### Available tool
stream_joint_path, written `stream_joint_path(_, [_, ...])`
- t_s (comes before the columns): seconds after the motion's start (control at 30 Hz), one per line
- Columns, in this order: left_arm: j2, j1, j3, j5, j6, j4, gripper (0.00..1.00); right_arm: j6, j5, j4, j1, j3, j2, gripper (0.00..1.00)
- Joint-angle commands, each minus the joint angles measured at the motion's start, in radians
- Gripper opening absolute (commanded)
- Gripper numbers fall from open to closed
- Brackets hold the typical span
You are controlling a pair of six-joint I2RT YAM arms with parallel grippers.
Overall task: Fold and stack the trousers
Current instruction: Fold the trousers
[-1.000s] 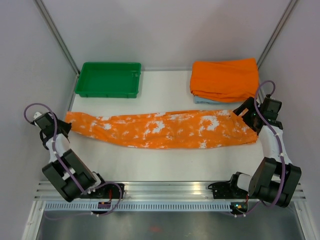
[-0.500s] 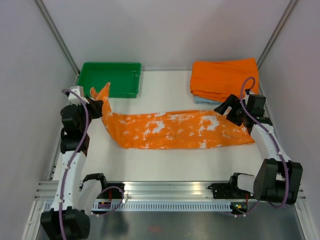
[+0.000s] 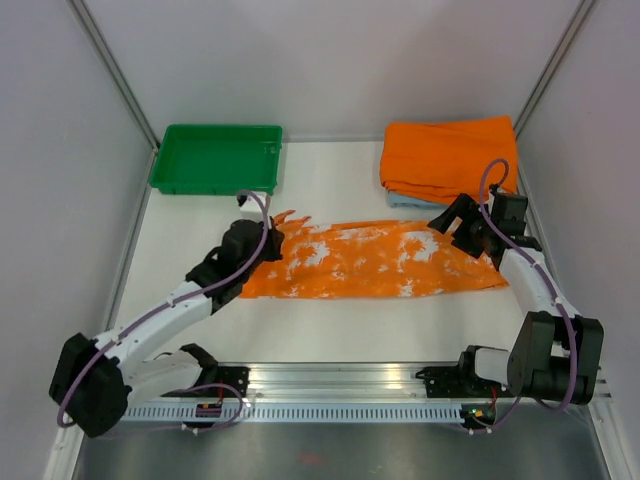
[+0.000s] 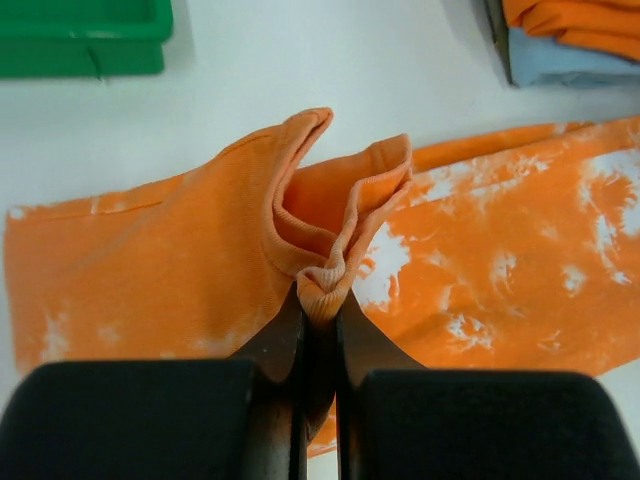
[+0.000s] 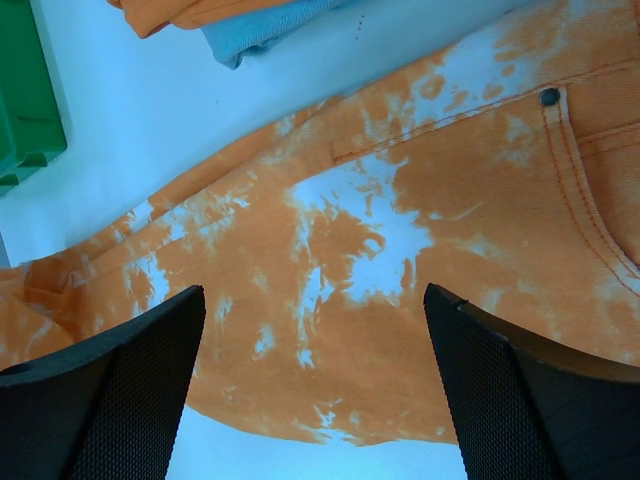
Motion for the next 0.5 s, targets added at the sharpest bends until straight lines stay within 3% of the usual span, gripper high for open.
stream_joint_path(0.0, [0.112,-0.098,0.051,-0.301,-0.185,0.053,0.02,0.020,0.038,-0.003,0.001,0.012,0.016,0.97])
stream_joint_path(0.17, [0.278,-0.225,0.166,-0.347,-0.261,0.099,0.02,0.013,0.063,-0.041,0.002,0.029,0.009,0.98])
stream_joint_path(0.33, [0.461,-0.270,0.266,-0.325,-0.342,0.113,0.02,-0.005,0.069,-0.046,0.001,0.018,0.018,0.98])
stream_joint_path(0.47, [0.592,-0.322,0.380,-0.360,-0.320,0.101,0.02,0.003,0.052,-0.042,0.001,-0.006,0.010,0.98])
